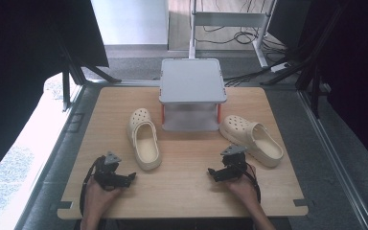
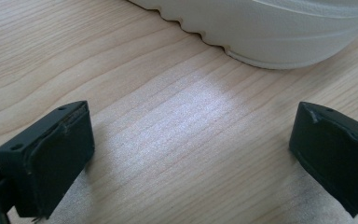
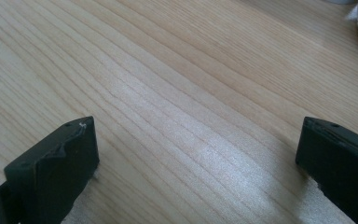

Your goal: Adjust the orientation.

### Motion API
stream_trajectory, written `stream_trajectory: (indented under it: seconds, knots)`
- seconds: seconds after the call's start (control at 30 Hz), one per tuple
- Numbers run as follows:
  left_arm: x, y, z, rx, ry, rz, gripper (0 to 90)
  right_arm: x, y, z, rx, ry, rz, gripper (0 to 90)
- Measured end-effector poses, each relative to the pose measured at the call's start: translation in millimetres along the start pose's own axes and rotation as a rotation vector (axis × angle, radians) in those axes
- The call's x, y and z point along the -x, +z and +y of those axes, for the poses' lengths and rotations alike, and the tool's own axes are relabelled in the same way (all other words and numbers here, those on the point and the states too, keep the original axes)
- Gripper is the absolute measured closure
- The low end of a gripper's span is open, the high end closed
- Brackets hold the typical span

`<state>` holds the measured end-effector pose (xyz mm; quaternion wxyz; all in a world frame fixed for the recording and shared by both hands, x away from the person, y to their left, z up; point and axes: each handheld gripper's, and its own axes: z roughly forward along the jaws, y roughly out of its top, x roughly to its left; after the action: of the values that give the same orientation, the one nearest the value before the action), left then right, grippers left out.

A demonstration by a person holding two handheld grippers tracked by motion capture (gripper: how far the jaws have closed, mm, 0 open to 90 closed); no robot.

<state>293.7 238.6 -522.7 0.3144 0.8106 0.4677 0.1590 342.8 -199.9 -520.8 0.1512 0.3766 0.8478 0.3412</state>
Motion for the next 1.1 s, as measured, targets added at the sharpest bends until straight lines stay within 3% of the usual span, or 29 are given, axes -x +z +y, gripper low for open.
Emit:
stream_trajectory:
  seconds: [0.77, 0.93, 1.1]
  knots:
    - [-0.6, 0.2, 0.3, 0.000, 0.002, -0.005, 0.0, 0.4, -0.9, -0.3, 0.004, -0.003, 0.010, 0.6]
    - [-0.5, 0.2, 0.3, 0.000, 0.002, -0.004, 0.0, 0.7, -4.6, 1.5, -0.001, -0.011, 0.022, 4.6]
    - [-0.5, 0.2, 0.3, 0.000, 0.002, -0.003, 0.0, 1.4, -17.2, 11.2, 0.034, -0.013, 0.050, 5.4]
